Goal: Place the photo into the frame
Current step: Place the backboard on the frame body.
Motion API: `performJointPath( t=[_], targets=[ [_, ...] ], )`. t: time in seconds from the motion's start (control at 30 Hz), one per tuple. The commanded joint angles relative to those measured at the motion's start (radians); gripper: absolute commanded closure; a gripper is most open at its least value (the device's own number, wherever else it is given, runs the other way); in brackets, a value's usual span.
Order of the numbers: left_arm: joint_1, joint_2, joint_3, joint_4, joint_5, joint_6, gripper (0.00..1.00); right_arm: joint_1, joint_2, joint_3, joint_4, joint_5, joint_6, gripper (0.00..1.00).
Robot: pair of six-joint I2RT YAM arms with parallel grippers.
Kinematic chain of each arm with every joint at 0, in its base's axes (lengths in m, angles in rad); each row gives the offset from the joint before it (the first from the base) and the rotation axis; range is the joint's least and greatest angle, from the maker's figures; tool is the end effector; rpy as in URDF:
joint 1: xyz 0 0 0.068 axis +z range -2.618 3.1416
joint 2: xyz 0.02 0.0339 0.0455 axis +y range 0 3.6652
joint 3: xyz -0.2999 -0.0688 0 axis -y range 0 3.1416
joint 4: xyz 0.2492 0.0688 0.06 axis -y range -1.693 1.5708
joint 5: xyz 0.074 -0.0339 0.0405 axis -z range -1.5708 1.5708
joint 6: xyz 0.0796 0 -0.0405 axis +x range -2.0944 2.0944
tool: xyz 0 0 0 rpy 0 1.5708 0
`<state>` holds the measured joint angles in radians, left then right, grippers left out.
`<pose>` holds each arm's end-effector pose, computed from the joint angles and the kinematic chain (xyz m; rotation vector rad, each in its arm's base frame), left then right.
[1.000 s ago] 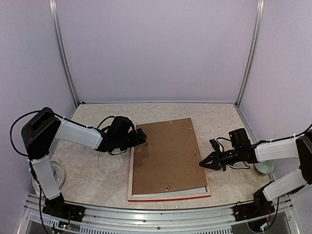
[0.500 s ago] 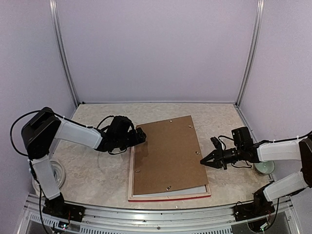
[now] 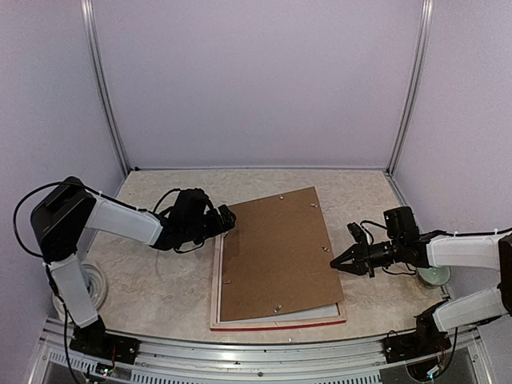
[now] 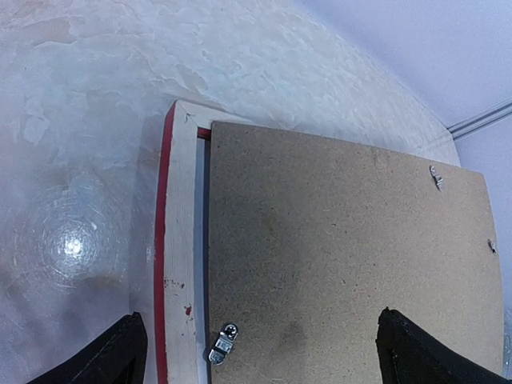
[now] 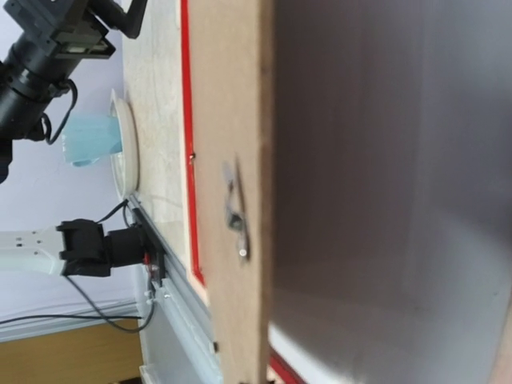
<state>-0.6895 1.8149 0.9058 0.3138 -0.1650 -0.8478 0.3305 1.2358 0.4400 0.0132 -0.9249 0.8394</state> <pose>0.3318 -0.2566 0.1592 -0.2752 2.2266 -0.6934 0.1923 0.1332 0.1747 0.1278 2.5528 1.6149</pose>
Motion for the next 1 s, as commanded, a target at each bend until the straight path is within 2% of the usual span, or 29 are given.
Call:
performJointPath(
  t=[0.0, 0.37, 0.97],
  targets=[
    [0.004, -0.037, 0.001, 0.029, -0.011, -0.003, 0.01, -0.010, -0.030, -0.051, 0.085, -0.075, 0.085, 1.00],
    [0.000, -0.036, 0.020, 0.001, -0.018, 0.001, 0.01, -0.009, -0.042, -0.052, 0.045, -0.086, 0.056, 1.00],
    [-0.043, 0.057, 0.033, 0.030, 0.033, -0.013, 0.01, -0.007, 0.121, 0.002, 0.029, -0.015, -0.036, 1.00]
  ],
)
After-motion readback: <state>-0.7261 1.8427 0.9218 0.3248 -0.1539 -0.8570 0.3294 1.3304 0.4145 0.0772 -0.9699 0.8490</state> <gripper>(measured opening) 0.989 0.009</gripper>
